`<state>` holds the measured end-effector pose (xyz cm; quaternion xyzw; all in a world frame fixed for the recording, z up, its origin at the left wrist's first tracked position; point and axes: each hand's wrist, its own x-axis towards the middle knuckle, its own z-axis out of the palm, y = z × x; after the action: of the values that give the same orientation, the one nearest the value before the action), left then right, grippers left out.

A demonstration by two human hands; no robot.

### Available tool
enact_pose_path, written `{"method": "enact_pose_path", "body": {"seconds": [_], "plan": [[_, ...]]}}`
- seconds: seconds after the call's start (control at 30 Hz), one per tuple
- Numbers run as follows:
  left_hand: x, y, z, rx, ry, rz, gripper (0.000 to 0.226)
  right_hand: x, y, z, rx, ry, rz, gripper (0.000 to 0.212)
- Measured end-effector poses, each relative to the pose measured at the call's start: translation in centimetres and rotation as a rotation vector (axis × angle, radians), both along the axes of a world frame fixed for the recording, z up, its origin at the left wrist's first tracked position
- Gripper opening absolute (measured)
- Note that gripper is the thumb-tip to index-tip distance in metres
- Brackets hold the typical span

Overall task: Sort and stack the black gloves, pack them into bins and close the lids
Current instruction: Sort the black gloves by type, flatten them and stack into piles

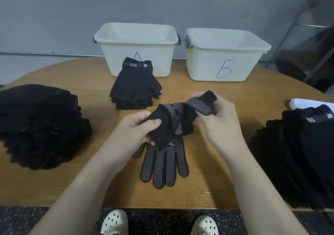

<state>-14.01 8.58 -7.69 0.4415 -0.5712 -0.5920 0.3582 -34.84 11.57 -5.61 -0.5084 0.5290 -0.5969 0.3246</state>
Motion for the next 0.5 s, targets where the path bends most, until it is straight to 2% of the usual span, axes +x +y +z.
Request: {"method": "enact_pose_path", "body": {"seconds": [0.13, 0.2, 0.3, 0.4, 0.5], "plan": [[0.3, 0.4, 0.3, 0.089, 0.143, 0.113, 0.026, 0.4, -0.4, -0.3, 0.011, 0.082, -0.004, 0.036], [0.5, 0.3, 0.5, 0.124, 0.209, 0.150, 0.020, 0.6, -0.5, -0.5, 0.020, 0.116, -0.012, 0.040], [0.7, 0.4, 0.6, 0.108, 0.299, 0.229, 0.025, 1.0, -0.3, -0.3, 0.021, 0.178, 0.020, 0.048], [0.7, 0.5, 0.9, 0.028, 0.361, 0.232, 0.031, 1.5, -0.3, -0.3, 0.006, 0.173, 0.151, 0.046], [0.6, 0.5, 0.9, -0.026, 0.360, 0.163, 0.033, 2.1, -0.2, -0.4, -0.006, 0.198, 0.238, 0.034]]}}
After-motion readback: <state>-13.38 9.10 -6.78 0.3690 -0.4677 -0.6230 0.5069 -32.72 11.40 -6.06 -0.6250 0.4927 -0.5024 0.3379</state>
